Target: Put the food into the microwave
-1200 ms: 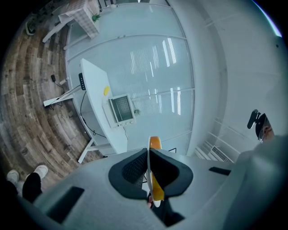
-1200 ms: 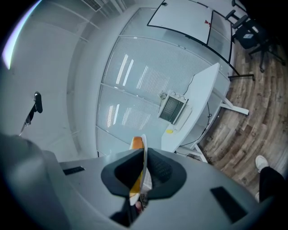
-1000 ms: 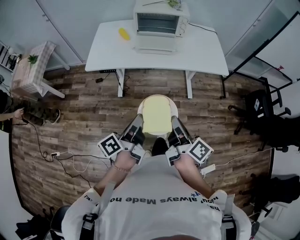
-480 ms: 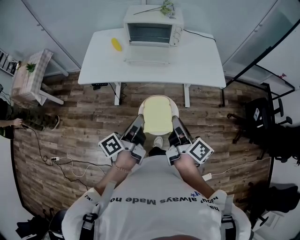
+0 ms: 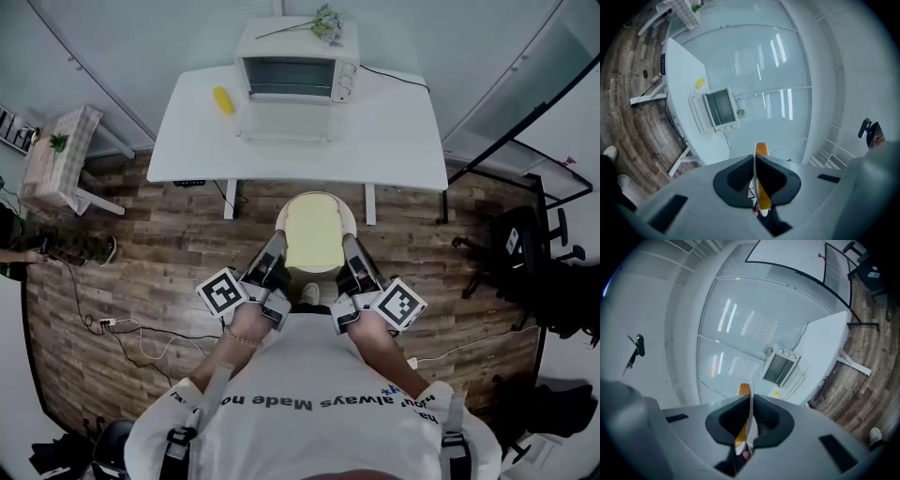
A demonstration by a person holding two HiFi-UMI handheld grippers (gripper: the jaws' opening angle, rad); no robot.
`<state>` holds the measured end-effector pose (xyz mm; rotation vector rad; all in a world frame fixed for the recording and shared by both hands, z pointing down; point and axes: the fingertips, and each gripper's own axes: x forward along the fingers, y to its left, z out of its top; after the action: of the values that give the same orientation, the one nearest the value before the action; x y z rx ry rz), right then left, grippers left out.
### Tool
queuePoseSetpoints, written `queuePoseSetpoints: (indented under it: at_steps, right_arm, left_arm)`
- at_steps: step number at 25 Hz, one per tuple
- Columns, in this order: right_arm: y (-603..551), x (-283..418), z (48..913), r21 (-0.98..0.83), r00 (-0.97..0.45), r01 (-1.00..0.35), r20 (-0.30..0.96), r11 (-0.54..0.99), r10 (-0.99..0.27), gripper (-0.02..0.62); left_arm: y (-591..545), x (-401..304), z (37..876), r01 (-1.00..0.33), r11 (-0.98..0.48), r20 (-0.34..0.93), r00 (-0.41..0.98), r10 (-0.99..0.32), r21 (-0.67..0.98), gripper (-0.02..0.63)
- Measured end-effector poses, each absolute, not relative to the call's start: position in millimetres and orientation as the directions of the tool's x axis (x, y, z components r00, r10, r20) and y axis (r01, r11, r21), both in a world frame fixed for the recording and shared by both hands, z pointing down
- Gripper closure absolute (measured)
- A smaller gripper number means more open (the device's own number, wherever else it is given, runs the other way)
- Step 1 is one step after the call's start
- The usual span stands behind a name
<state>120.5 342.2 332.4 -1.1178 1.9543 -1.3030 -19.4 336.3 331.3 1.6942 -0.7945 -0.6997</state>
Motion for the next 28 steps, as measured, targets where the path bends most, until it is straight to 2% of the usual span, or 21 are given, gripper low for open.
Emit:
queuePoseSetpoints:
  at_steps: [13, 28]
  right_arm:
    - [261, 113, 345, -0.922, -0.518, -0.335, 0.011, 0.192, -0.855, 0.568]
    - [75, 74, 336, -0.917, -0.497, -0.363, 0.04, 0.165, -0.867, 0.568]
  left_arm:
    - [255, -27, 343, -0.137, -0.188, -0.071, 0.596, -0.8, 0.973, 0.588]
    - [64, -66, 335, -0.118, -0.198, -0.083, 0.621, -0.78, 0.973, 0.588]
